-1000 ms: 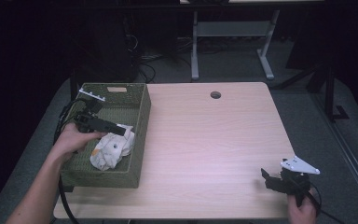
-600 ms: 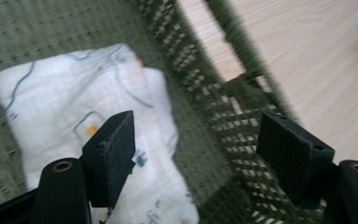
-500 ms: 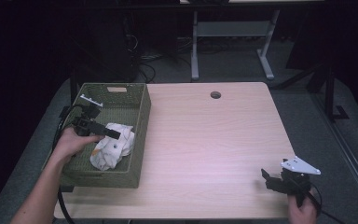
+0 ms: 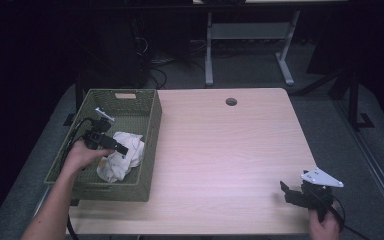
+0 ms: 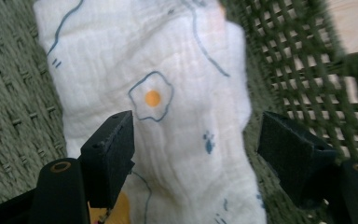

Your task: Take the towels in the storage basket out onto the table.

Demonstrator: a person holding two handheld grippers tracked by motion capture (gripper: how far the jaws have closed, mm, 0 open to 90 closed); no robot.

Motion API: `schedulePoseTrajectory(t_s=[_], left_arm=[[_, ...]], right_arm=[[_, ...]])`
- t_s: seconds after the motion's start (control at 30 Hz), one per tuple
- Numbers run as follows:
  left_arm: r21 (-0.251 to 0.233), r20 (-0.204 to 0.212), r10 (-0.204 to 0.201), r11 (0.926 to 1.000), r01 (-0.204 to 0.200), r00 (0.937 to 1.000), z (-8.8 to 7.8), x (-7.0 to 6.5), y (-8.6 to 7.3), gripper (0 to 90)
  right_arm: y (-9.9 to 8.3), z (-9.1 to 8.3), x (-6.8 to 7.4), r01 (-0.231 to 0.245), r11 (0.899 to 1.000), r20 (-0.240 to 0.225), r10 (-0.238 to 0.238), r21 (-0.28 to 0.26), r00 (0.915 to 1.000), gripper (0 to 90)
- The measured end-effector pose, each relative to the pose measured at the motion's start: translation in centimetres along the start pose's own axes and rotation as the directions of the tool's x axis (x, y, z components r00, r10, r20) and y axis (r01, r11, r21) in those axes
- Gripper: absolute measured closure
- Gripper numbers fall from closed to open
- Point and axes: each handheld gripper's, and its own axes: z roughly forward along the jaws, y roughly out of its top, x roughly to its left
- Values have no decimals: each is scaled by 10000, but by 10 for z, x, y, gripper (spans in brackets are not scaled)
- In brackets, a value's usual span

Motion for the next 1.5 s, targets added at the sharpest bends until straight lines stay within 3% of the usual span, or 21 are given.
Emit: schedulePoseTrajectory(t_s=[0.17,0.3,0.37,0.6,0.73,1.2,1.5], left_arm=[[507,-117,-96,9987,102,9999,12,-1,3,267],[907,-441,-37,9958,77,9990,20,-3,4,265],[1207,-665,84,9927,-3,9978,25,-3,3,264],[1565,-940,220,9877,-70,9953,30,-4,4,269],[1942,-1138,445,9807,-217,9925,35,-5,2,289],[2066,-1882,462,9784,-64,9811,41,-14,4,347],[2119,-1828,768,9766,-370,9801,39,-21,3,560]], right_arm=[[0,0,-1,13,10000,-9,-13,-44,10000,139],[0,0,0,2,10000,-2,-2,-38,10000,139],[0,0,0,16,10000,-2,-16,-17,10000,139],[0,0,0,6,10000,9,-6,-37,10000,139],[0,0,0,40,10000,14,-40,-23,10000,139],[-2,0,-3,-140,9999,132,140,-28,9998,139],[-1,0,-4,-218,9998,217,218,-44,9995,139]])
